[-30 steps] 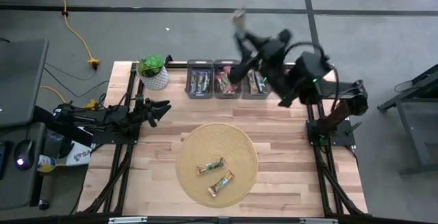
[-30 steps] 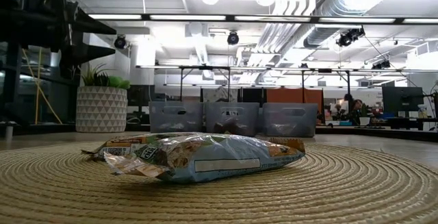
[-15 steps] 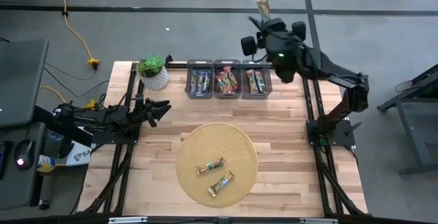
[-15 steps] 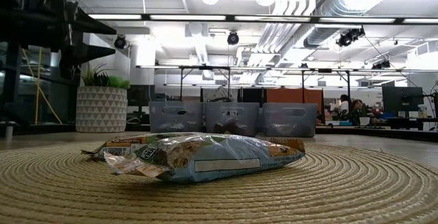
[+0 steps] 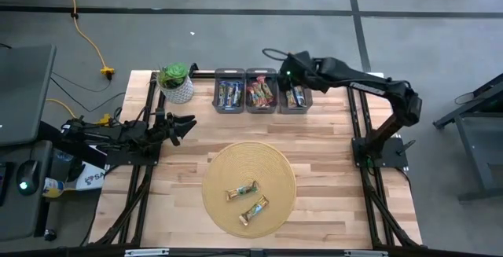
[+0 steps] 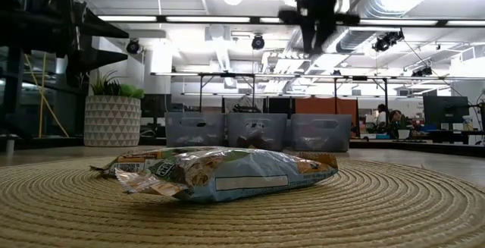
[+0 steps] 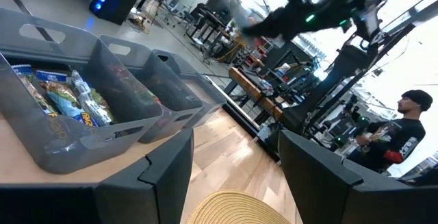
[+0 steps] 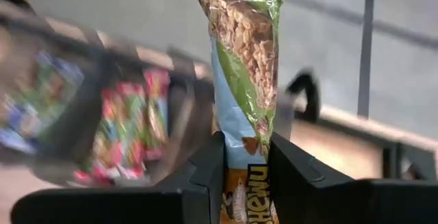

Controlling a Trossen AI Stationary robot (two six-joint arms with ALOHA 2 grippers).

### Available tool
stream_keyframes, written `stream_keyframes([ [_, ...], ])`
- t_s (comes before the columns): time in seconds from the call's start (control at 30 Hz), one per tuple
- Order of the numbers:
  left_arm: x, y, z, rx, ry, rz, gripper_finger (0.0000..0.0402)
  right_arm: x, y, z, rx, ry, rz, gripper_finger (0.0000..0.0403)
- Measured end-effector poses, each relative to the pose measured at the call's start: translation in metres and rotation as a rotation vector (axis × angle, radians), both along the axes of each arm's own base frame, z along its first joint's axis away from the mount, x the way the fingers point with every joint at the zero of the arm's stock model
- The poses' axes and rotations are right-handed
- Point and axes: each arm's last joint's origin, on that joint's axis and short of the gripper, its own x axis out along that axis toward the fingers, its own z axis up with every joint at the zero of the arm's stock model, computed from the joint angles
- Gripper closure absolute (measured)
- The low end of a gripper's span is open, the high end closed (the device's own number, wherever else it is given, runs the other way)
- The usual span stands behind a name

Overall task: Pick and place Granola Bars by type
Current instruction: Put the yellow granola bar into the right black bin

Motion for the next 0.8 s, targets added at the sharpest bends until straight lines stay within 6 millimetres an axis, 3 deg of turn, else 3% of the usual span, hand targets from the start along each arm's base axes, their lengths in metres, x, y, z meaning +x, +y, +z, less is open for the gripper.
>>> stream_keyframes([
  [0.2, 0.0, 0.0, 0.0, 0.0, 0.0, 0.0, 0.019, -0.002, -0.011, -0.066, 0.171, -0.035, 0.007, 0.0321],
  [0.4, 0.0, 0.0, 0.0, 0.0, 0.001, 0.0, 0.019, -0.006, -0.017, -0.111, 0.22, -0.116, 0.001, 0.0321],
  [0.6, 0.0, 0.0, 0.0, 0.0, 0.001, 0.0, 0.019, -0.015, -0.023, -0.137, 0.253, -0.168, -0.021, 0.0321],
  [0.8, 0.0, 0.0, 0.0, 0.0, 0.0, 0.0, 0.019, -0.019, -0.028, -0.142, 0.244, -0.163, -0.018, 0.0321],
])
